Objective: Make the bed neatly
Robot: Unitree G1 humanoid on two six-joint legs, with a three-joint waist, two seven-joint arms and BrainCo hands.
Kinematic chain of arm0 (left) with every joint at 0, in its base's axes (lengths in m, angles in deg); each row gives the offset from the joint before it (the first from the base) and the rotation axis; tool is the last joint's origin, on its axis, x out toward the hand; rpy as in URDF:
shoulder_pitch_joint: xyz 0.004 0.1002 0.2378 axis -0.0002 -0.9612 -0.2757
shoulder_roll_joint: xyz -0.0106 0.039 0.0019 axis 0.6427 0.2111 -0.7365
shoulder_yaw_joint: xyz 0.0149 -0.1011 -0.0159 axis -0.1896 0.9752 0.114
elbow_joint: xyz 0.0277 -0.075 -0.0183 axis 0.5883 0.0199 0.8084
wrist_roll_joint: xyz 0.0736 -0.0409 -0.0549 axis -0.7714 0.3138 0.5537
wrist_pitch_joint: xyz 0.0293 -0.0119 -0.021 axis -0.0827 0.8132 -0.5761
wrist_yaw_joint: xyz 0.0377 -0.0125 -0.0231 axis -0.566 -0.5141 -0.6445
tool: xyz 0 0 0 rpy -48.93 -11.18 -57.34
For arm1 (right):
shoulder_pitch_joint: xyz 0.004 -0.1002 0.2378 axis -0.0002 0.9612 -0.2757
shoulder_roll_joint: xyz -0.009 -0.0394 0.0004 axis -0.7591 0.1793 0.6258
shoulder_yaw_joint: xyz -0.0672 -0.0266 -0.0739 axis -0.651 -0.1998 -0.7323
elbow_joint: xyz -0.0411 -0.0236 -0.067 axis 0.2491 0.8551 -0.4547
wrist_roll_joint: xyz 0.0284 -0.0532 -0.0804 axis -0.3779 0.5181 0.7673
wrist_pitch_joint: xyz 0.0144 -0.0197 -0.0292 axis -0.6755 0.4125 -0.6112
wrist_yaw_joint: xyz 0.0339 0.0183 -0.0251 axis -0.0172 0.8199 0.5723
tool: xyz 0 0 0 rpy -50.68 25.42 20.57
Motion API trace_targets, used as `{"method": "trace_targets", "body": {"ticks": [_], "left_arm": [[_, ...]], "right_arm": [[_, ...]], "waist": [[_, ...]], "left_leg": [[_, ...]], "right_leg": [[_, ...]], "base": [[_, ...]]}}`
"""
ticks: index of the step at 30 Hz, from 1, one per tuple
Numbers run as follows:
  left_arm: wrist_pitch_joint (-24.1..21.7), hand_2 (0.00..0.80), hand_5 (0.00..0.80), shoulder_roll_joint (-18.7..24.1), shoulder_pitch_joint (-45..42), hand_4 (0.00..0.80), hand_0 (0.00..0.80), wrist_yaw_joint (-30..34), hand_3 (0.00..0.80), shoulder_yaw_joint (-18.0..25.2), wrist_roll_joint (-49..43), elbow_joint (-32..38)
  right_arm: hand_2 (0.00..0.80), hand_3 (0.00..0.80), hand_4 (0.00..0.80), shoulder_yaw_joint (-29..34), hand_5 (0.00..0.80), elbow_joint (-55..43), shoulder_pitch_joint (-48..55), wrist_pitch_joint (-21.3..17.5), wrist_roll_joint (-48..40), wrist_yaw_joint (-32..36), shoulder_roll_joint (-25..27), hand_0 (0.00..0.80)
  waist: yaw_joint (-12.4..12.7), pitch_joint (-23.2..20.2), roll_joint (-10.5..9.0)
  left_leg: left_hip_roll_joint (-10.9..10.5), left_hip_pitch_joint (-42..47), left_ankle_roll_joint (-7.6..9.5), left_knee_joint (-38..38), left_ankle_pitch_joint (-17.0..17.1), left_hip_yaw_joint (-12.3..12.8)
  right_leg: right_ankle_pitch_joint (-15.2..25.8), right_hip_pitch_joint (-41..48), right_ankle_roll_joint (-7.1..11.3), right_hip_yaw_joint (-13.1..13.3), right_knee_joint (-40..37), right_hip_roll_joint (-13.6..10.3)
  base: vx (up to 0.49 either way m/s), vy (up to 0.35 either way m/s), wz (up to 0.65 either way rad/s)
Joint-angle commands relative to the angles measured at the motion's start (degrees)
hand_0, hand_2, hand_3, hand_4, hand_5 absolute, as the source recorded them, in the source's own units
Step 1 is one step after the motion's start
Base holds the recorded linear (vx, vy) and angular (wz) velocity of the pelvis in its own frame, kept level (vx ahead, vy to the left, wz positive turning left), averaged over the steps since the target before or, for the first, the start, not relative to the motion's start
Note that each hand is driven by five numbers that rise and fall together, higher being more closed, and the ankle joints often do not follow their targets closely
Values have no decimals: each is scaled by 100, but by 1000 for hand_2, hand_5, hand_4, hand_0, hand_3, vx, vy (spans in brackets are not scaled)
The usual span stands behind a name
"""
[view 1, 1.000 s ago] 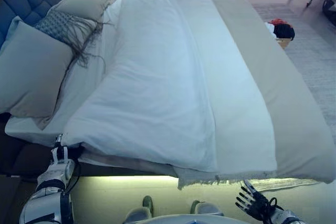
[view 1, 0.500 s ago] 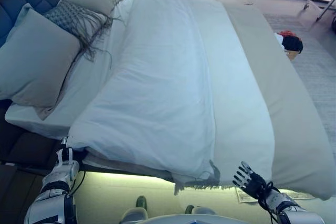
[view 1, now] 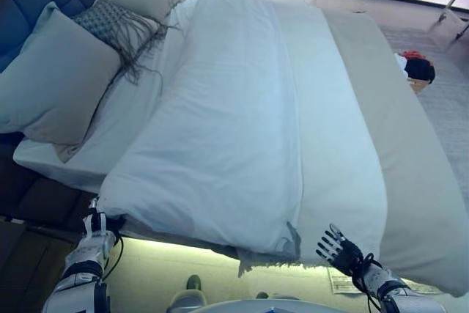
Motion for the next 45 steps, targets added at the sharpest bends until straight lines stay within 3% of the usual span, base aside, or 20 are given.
{"method": "trace_targets", "body": {"ticks": [1,4,5,6,14,20,27,31,35,38,43,45], "left_arm": [[-1066,800,800,761,-561,800,800,371,800,1010,185,178],[-952,772,772,651,-349,772,772,415,772,781,219,235],[-842,342,342,647,-261,342,342,470,342,709,250,210],[-732,0,0,629,-188,0,0,492,0,647,289,199],[-461,0,0,264,-83,0,0,447,0,240,399,281],[-134,0,0,199,-248,0,0,882,0,299,193,-515],[28,0,0,-161,-609,0,0,1156,0,282,38,-581],[195,0,0,-277,-643,0,0,2092,0,144,13,-217],[421,0,0,-602,-846,0,0,3700,0,-419,-142,602],[331,0,0,-700,-952,0,0,4506,0,-778,-558,1079],[214,0,0,-528,-698,0,0,5108,0,-1204,-949,1707],[226,0,0,-488,-603,0,0,5057,0,-1350,-1196,1950]], "right_arm": [[0,0,0,0,0,159,-40,-225,-326,-64,394,0],[0,0,0,-62,0,90,-228,-322,-429,-56,473,0],[0,0,0,-100,0,48,-303,-364,-465,-25,491,0],[0,0,0,-137,0,-17,-391,-365,-496,-45,510,0],[0,0,0,-244,0,-379,-716,-265,-485,-140,653,0],[0,0,0,-286,0,-330,-708,-233,-247,172,688,0],[0,0,0,-244,0,-447,-654,-288,-154,146,663,0],[0,0,0,-312,0,-525,-642,-280,-112,110,620,0],[0,0,0,-321,0,-736,-453,-333,-164,21,512,0],[0,0,0,-297,0,-769,-373,-333,-207,14,476,0],[0,0,0,-393,0,-898,-365,-262,-287,-135,479,0],[0,0,0,-417,0,-951,-346,-240,-321,-203,474,0]], "waist": [[748,-39,309],[747,341,306],[745,489,304],[746,612,295],[662,1212,239],[591,1350,202],[670,1460,161],[686,1478,161],[728,1492,187],[738,1491,207],[653,1490,220],[614,1490,221]], "left_leg": [[-371,-138,330,954,-822,190],[-354,-552,345,1587,-993,233],[-338,-690,359,1824,-1128,278],[-323,-836,381,2028,-1207,321],[-317,-1869,576,3689,-1871,426],[-292,-1999,591,4104,-2058,481],[-262,-2197,605,4434,-2149,470],[-248,-2143,595,4374,-2111,449],[-257,-2099,605,4175,-1991,436],[-253,-2040,595,3954,-1859,417],[-196,-2039,582,3790,-1744,453],[-162,-2080,578,3784,-1718,477]], "right_leg": [[-253,-697,11,84,1151,-342],[-405,-1052,-63,88,1693,-447],[-524,-1185,-77,116,1924,-490],[-565,-1334,-93,138,2107,-530],[-1097,-2463,-291,369,3923,-872],[-1305,-2672,-335,501,4425,-894],[-1400,-2872,-376,522,4760,-903],[-1386,-2841,-360,529,4747,-891],[-1240,-2811,-300,499,4558,-871],[-1097,-2774,-243,497,4355,-839],[-951,-2807,-177,561,4152,-800],[-906,-2880,-159,592,4149,-794]], "base": [[-133,74,1],[-171,65,10],[-211,72,24],[-214,73,28],[-131,106,42],[1,69,29],[-25,-5,6],[12,-16,19],[-9,-38,15],[-3,-46,-4],[4,-7,0],[0,0,0]]}}
